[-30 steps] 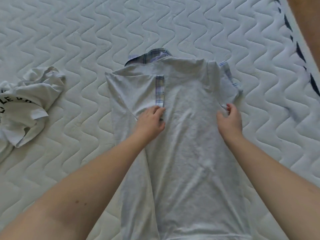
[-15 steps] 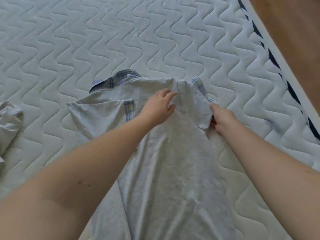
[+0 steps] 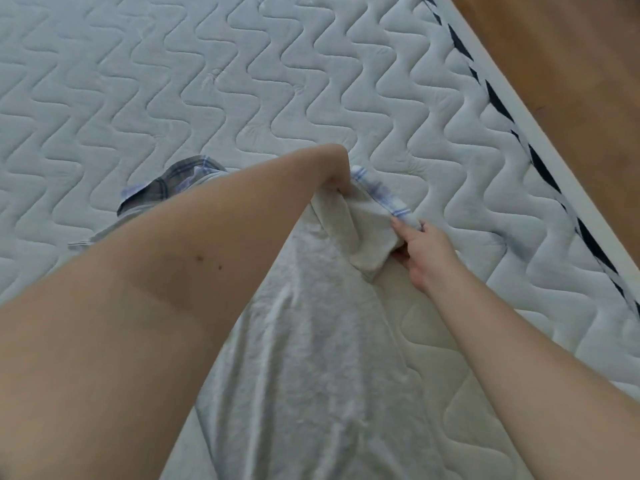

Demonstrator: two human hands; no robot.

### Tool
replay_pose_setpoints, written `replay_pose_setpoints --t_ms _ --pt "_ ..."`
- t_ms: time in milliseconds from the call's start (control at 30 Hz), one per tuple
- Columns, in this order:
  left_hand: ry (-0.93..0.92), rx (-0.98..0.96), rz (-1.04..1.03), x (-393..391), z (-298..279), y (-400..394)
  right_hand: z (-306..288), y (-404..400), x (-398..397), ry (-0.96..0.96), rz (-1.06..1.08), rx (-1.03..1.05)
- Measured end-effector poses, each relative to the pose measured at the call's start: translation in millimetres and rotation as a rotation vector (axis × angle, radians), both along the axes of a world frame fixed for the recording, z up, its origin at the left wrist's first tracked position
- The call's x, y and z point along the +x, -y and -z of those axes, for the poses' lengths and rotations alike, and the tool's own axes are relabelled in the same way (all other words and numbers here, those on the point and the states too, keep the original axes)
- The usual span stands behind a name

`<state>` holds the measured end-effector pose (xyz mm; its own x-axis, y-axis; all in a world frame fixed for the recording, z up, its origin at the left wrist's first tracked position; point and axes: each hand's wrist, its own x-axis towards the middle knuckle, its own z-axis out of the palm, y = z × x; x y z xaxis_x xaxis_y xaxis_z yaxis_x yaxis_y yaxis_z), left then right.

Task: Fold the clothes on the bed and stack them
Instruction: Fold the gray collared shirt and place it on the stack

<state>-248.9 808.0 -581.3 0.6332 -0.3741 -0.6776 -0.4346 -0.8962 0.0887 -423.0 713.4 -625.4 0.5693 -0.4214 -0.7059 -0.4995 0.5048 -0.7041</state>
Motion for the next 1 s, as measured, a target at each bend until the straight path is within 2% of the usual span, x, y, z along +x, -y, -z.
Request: replay_pose_setpoints --t_ms 100,267,400,533,600,667,800,900,1000 --pt "-0.003 -0.141 -0.096 -5.6 -2.2 6.8 -5.5 7.0 -10.1 0.072 0.0 -0.057" --pt "0.027 -0.513 -0.124 -12.8 -20.0 18.9 -14.5 10.2 -23.1 0.14 -0.027 -0.091" --pt "-0.098 -0.703 -0.195 -23.6 -34.6 25.6 -15.8 3.5 -30.5 0.017 -0.129 -0.151" --pt "-0.158 -0.704 -0.251 -46.3 -33.2 18.4 -15.3 2.7 -34.7 -0.073 -0.159 -0.349" --pt "-0.139 -0.74 -0.31 -56.5 -29.5 9.8 -17.1 2.3 -38.7 -0.074 -0.19 -0.368" --pt "-0.186 -0.821 -0.439 -64.8 -28.0 0.6 -17.6 1.8 -43.8 -0.086 -0.287 -0.388" --pt "-0.188 -0.847 -0.539 -73.8 -28.4 -14.7 -17.1 1.5 -55.6 -0.173 -0.536 -0.62" --pt "-0.191 -0.882 -0.66 -75.9 -37.6 -22.5 -22.8 -0.8 -67.1 -0.133 -0.437 -0.812" --pt "-0.117 -0.917 -0.696 -78.2 -48.3 -37.0 -37.4 -18.3 -75.8 0.068 -0.3 -0.832"
